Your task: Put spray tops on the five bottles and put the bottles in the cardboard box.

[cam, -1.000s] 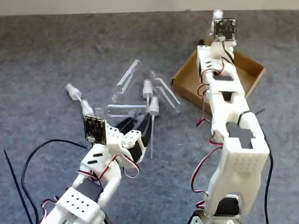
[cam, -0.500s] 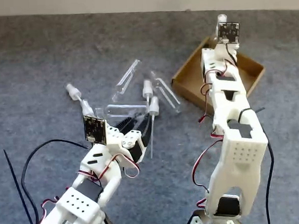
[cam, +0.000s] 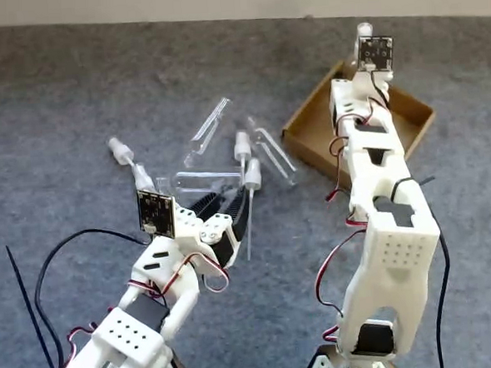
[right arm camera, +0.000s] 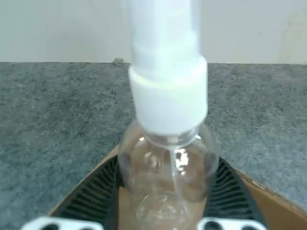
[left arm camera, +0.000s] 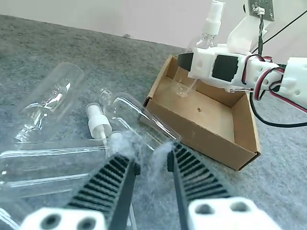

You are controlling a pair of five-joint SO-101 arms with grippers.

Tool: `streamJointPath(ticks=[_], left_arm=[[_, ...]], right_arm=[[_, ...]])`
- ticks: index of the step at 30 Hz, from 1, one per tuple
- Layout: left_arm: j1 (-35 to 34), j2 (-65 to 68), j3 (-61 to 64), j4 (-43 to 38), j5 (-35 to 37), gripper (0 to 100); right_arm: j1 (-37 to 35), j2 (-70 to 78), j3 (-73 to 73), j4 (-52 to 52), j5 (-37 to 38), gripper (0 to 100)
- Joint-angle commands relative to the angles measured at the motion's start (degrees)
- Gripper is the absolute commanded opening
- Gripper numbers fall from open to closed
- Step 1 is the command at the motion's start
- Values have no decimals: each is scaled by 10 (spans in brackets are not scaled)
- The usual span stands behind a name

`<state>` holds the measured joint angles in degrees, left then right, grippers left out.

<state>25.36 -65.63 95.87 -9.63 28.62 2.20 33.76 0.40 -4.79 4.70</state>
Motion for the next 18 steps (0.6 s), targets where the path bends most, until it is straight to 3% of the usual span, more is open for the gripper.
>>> streamJointPath(ticks=[1, 18], left_arm=[[-2, -11, 10, 1, 3, 73], [-2, -11, 10, 1, 3, 73]], right_arm=[[-1, -15, -35, -21, 6, 124], [-1, -14, -37, -22, 2, 124]])
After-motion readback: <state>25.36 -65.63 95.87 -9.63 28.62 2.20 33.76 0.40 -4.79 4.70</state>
